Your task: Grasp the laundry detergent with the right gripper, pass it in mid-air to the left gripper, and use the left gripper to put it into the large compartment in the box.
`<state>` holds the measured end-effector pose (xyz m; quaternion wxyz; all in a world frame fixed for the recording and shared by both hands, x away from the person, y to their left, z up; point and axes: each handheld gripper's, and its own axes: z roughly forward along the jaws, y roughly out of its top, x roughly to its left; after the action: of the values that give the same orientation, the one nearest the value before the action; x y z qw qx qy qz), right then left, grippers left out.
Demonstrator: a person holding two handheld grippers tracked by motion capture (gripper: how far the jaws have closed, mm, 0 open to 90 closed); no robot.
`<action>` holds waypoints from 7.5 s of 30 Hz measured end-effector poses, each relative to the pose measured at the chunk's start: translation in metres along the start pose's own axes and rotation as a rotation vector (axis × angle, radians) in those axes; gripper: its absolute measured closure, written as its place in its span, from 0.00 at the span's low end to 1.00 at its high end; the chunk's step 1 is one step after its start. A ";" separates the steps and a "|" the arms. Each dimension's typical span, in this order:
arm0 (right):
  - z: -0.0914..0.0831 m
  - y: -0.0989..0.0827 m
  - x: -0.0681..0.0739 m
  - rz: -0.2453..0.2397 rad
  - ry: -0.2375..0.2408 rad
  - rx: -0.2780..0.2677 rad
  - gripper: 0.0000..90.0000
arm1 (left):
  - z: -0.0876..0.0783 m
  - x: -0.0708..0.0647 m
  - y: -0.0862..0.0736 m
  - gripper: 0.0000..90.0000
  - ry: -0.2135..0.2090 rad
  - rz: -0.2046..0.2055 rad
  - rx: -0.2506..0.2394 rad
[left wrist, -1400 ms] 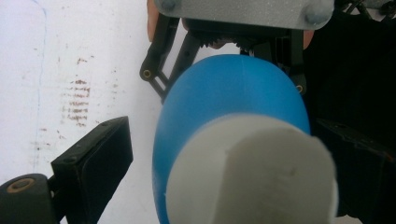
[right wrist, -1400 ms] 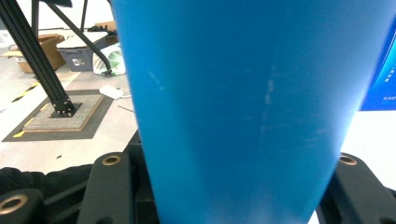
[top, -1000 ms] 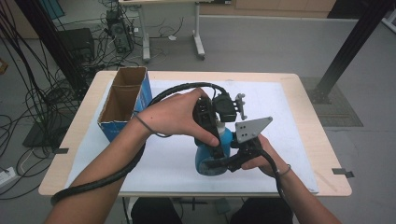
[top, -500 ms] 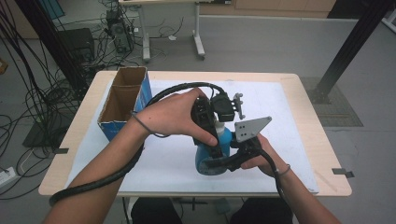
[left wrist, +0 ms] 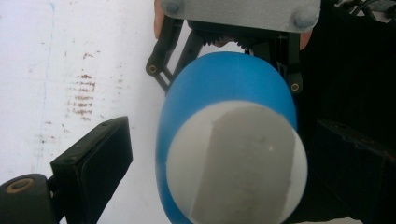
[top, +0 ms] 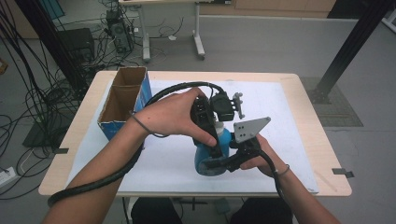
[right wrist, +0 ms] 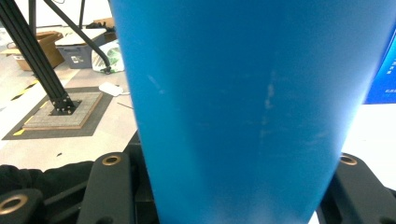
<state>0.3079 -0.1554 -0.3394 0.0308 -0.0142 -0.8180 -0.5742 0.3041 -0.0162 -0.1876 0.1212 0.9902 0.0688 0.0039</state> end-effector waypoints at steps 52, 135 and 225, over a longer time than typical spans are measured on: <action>0.003 0.001 0.001 -0.008 0.010 0.004 0.48 | 0.002 -0.002 0.001 0.12 0.000 0.014 0.026; 0.007 0.003 0.003 -0.024 0.019 0.015 0.48 | 0.003 -0.006 0.001 0.42 0.001 0.053 0.048; 0.005 -0.002 -0.009 -0.030 0.000 -0.024 0.40 | 0.003 0.001 0.006 0.42 0.048 0.051 0.057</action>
<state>0.3170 -0.1508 -0.3436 0.0219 -0.0025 -0.8112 -0.5843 0.3055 -0.0226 -0.1893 0.0912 0.9943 0.0468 0.0290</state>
